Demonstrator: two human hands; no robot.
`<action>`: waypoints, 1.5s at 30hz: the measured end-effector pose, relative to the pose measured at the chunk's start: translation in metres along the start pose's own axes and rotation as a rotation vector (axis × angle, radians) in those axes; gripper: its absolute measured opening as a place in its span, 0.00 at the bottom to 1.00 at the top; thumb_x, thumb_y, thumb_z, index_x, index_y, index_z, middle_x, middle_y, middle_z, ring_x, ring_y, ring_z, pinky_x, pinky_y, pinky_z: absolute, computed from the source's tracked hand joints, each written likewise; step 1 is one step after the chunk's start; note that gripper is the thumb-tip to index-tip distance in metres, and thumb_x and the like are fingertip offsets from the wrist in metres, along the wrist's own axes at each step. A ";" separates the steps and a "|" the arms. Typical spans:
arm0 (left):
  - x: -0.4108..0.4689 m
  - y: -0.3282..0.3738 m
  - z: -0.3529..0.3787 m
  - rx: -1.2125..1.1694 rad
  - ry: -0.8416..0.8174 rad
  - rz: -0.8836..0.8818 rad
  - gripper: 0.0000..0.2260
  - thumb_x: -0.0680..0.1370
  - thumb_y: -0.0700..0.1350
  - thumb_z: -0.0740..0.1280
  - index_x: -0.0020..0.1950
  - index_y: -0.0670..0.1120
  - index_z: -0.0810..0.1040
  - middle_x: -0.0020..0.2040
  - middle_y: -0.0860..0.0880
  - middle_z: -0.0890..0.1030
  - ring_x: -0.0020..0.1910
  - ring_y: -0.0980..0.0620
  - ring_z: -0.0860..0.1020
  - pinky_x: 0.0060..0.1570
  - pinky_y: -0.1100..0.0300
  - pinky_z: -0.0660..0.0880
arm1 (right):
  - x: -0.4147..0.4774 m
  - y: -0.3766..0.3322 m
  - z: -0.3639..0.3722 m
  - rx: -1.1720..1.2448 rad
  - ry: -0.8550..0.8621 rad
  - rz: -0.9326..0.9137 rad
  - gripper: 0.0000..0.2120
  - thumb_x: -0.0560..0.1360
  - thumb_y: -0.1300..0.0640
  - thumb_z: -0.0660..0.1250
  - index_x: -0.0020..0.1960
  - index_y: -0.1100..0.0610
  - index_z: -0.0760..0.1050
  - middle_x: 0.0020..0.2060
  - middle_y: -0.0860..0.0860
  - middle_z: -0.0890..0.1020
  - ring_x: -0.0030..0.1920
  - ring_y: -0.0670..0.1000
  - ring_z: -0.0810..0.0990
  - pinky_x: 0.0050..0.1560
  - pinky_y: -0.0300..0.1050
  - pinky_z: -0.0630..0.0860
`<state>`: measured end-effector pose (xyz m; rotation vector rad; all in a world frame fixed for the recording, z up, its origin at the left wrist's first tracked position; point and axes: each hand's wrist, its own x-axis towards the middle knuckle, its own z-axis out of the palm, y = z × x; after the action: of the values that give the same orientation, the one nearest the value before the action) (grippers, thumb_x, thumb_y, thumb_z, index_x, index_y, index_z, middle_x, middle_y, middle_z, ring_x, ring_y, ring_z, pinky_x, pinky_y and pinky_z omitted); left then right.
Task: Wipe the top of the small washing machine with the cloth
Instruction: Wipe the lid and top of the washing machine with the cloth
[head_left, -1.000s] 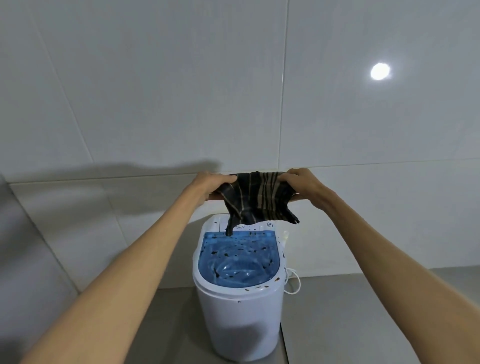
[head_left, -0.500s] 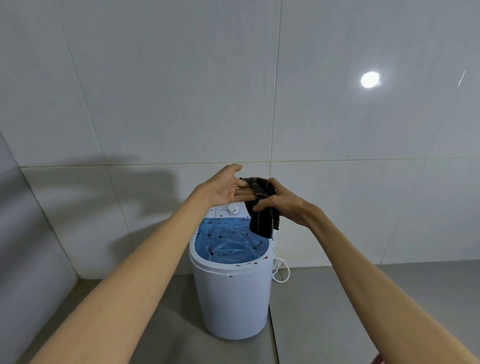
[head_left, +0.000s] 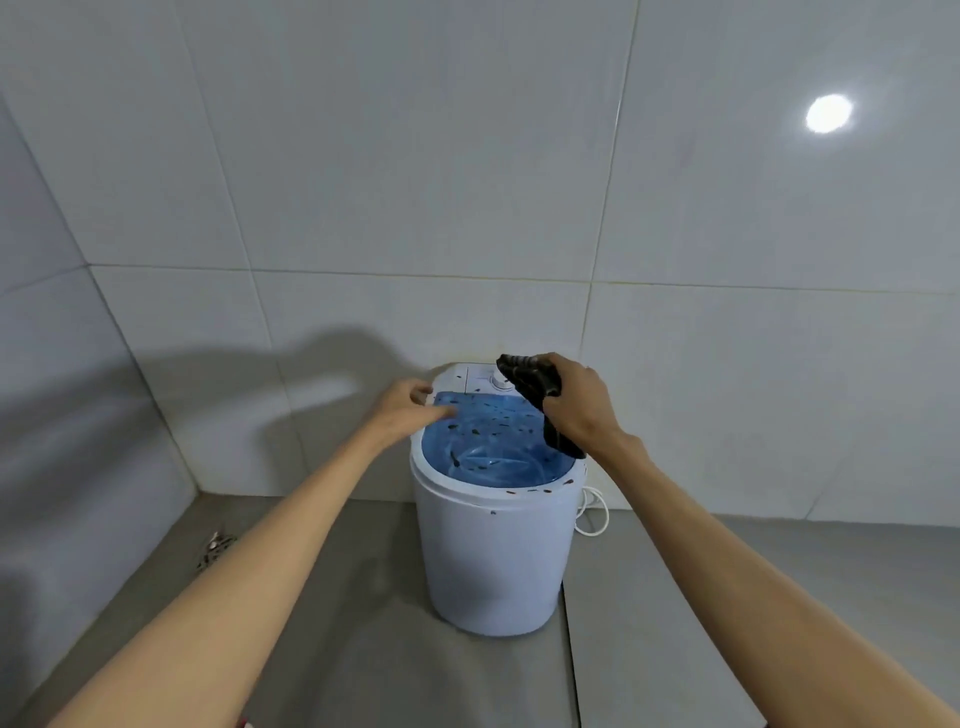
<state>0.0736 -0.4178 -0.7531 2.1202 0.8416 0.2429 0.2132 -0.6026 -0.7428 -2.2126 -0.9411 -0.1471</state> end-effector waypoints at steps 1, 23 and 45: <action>-0.003 -0.012 0.002 0.076 -0.034 -0.011 0.37 0.69 0.57 0.77 0.72 0.44 0.70 0.69 0.43 0.74 0.63 0.45 0.75 0.60 0.53 0.72 | -0.001 0.000 0.012 -0.029 -0.044 -0.036 0.27 0.70 0.69 0.61 0.66 0.55 0.73 0.54 0.56 0.83 0.53 0.61 0.80 0.49 0.49 0.77; 0.007 -0.089 0.046 0.262 -0.011 0.120 0.50 0.53 0.76 0.74 0.70 0.56 0.69 0.64 0.53 0.78 0.63 0.47 0.71 0.57 0.50 0.73 | -0.006 0.025 0.132 -0.490 -0.508 -0.199 0.35 0.75 0.27 0.45 0.78 0.36 0.43 0.80 0.54 0.42 0.78 0.57 0.36 0.73 0.61 0.31; 0.003 -0.090 0.047 0.229 -0.010 0.149 0.49 0.57 0.74 0.74 0.74 0.60 0.63 0.67 0.57 0.77 0.64 0.51 0.74 0.65 0.52 0.70 | 0.030 0.018 0.147 -0.517 -0.572 -0.268 0.27 0.80 0.36 0.44 0.77 0.34 0.41 0.80 0.53 0.42 0.79 0.55 0.38 0.75 0.61 0.35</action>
<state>0.0523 -0.4059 -0.8517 2.4006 0.7348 0.2214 0.2230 -0.4976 -0.8507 -2.6494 -1.6660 0.1502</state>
